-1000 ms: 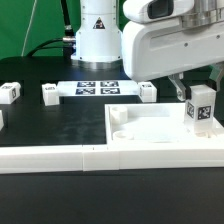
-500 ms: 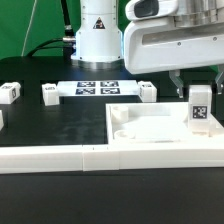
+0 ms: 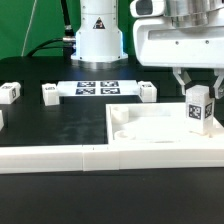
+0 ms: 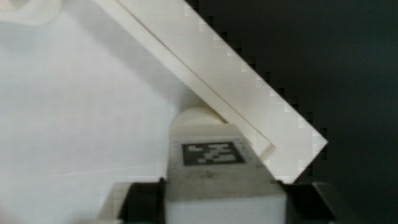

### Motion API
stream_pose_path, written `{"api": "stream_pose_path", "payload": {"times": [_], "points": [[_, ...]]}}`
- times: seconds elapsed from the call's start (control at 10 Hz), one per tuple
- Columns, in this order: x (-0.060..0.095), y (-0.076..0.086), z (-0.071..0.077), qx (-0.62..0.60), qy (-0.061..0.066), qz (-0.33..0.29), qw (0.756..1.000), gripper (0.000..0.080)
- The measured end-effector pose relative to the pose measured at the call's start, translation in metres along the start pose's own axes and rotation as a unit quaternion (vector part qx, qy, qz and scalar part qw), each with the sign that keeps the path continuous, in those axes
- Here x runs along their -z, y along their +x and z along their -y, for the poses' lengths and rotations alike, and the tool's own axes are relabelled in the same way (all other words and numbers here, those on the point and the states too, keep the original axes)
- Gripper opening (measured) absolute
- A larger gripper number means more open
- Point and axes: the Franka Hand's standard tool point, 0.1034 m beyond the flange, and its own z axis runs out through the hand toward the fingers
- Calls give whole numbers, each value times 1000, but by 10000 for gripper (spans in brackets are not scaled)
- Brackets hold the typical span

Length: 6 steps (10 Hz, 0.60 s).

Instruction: Assemble one leg

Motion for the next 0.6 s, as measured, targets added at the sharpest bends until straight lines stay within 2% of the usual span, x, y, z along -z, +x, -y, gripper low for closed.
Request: {"api": "stream_pose_path", "payload": {"times": [0.4,0.5,0.6], "points": [[-2,-6,3,-151,7,16,988,296],[-2,-6,3,-141,7,16,990,372],[-2,-6,3,-120,8,16,993,372]]}}
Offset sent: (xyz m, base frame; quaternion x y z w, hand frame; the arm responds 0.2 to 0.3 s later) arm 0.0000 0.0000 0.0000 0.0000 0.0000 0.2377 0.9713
